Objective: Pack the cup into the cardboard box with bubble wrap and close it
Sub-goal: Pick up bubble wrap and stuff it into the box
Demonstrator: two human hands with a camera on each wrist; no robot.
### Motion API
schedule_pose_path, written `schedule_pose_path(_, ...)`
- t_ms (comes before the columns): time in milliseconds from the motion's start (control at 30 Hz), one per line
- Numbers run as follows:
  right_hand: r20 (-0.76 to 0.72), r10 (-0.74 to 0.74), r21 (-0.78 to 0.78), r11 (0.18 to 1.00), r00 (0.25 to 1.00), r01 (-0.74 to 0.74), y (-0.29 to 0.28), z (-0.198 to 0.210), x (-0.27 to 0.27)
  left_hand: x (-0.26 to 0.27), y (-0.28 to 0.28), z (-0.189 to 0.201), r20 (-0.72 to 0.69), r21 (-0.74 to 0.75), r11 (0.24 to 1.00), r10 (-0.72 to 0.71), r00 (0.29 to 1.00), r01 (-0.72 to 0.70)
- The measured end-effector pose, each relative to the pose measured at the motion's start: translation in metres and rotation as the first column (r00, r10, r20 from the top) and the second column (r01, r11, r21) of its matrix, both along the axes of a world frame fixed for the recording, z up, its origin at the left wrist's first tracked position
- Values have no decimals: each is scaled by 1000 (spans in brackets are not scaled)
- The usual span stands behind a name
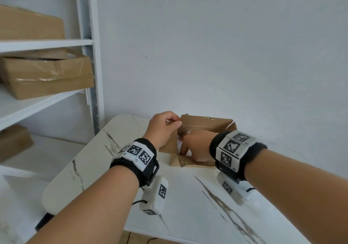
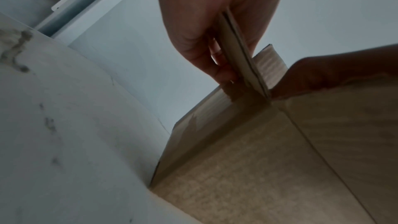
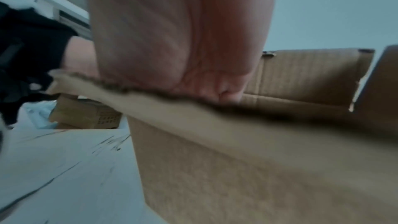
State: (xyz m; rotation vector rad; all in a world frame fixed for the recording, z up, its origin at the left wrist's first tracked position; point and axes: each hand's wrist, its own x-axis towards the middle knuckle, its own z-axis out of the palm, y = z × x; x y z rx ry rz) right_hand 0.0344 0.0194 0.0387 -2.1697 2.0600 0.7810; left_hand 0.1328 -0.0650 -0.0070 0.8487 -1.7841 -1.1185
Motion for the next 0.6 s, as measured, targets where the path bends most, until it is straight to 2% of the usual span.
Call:
schedule_pose_path(100, 204, -60, -45, 997, 977, 70, 9, 13, -5, 1, 0, 3, 47, -49, 999, 11, 999, -9)
schedule_pose_path(200, 326, -48, -183, 977, 944, 113, 18, 27, -17, -1, -1, 8, 108, -104, 994, 55, 993, -44)
schedule_pose_path(400, 457, -106, -374, 878, 883, 298, 25, 33, -52, -8, -10, 9, 183, -142, 984, 135, 974, -110)
schedule_pose_path(600, 488, -116, -485, 788, 865, 379, 30, 29, -76, -15, -23, 7, 250, -156, 975, 193, 949, -157)
